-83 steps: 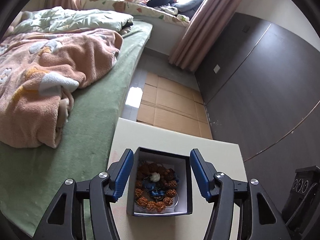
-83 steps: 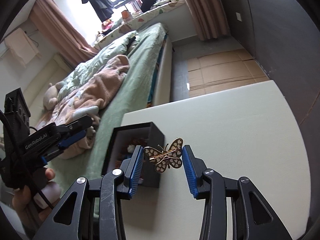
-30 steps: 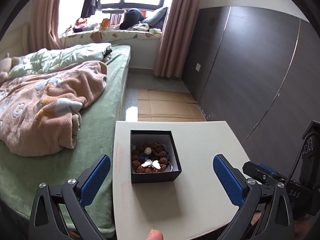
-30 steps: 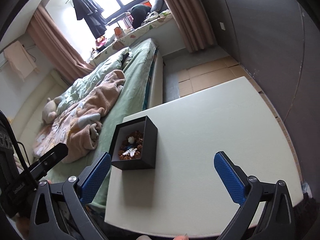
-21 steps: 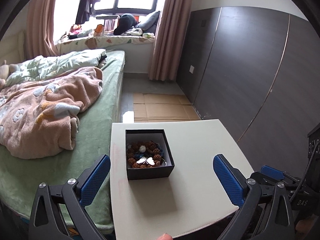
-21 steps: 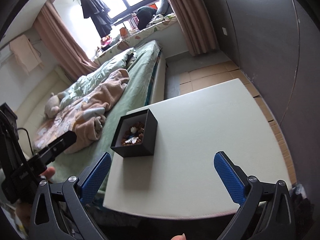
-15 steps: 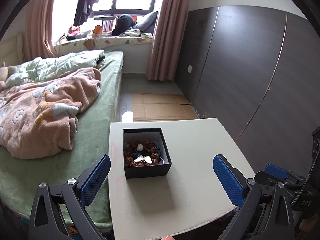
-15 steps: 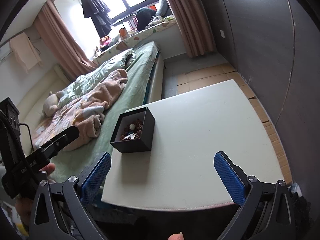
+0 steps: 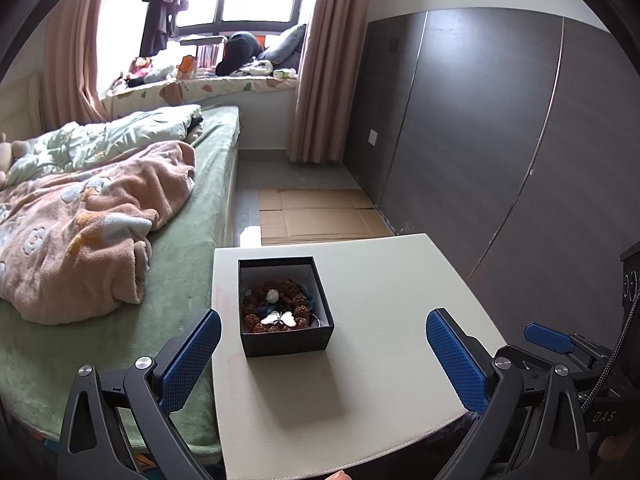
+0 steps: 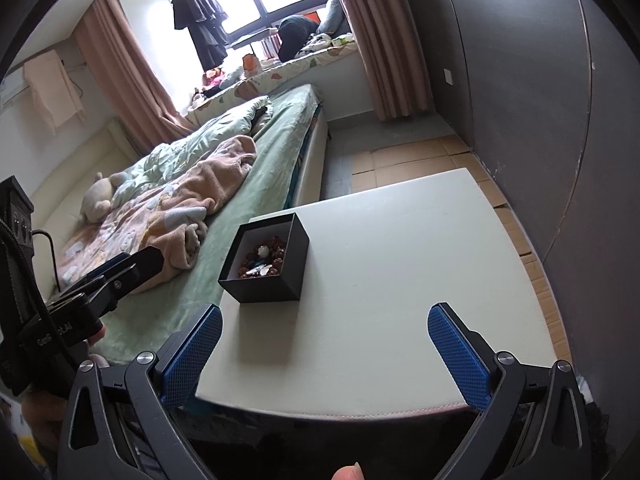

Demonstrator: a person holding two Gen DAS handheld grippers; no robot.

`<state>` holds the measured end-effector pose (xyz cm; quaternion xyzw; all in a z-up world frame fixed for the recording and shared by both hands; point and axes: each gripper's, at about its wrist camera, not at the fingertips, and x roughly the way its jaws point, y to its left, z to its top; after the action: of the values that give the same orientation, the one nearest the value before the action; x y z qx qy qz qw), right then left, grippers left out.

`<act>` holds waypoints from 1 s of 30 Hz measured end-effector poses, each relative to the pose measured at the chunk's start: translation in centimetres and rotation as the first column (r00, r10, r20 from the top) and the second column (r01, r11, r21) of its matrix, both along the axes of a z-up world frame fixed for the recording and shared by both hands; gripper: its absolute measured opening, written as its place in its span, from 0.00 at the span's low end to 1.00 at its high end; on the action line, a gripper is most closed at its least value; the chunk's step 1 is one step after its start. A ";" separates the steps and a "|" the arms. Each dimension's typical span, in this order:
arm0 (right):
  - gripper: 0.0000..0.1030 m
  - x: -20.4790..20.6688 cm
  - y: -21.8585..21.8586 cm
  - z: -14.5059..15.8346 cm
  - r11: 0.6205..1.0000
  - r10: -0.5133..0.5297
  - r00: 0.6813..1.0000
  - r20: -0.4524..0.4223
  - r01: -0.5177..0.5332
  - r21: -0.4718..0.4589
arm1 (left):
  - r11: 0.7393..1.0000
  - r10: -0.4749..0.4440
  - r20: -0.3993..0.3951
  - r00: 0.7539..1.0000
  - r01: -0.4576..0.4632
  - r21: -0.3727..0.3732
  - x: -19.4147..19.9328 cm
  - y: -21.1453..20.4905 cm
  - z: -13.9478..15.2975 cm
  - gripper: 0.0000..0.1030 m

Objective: Organize jewelry

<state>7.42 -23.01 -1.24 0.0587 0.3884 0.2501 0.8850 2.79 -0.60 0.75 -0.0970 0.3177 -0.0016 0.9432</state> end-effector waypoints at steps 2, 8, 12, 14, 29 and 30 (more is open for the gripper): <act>1.00 0.0 -0.1 0.0 1.000 -0.004 1.000 0.000 0.004 0.005 | 1.000 0.003 0.002 1.000 -0.003 -0.003 -0.1 0.0 0.1 0.99; 1.00 0.1 0.1 -0.2 1.000 -0.001 1.000 -0.010 0.001 -0.004 | 1.000 0.011 -0.007 1.000 -0.011 -0.016 0.0 0.4 0.0 0.99; 1.00 0.1 0.2 -0.1 1.000 0.004 1.000 -0.008 -0.004 0.000 | 1.000 0.019 -0.007 1.000 -0.019 -0.017 0.0 0.7 0.1 0.99; 1.00 0.1 0.3 -0.1 1.000 0.007 1.000 -0.007 -0.007 -0.004 | 1.000 0.022 -0.009 1.000 -0.022 -0.021 0.1 0.9 0.0 0.99; 1.00 0.1 0.2 -0.4 1.000 -0.005 1.000 -0.018 0.005 -0.004 | 0.999 0.031 -0.007 1.000 -0.031 -0.014 -0.2 0.9 0.0 0.99; 1.00 0.1 0.2 -0.3 1.000 -0.007 1.000 -0.017 0.007 -0.003 | 0.999 0.032 -0.003 0.999 -0.032 -0.011 -0.2 0.9 0.1 0.99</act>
<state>7.48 -22.81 -1.58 0.0609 0.3959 0.2462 0.8826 2.57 0.28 0.80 -0.1072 0.3173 0.0119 0.9422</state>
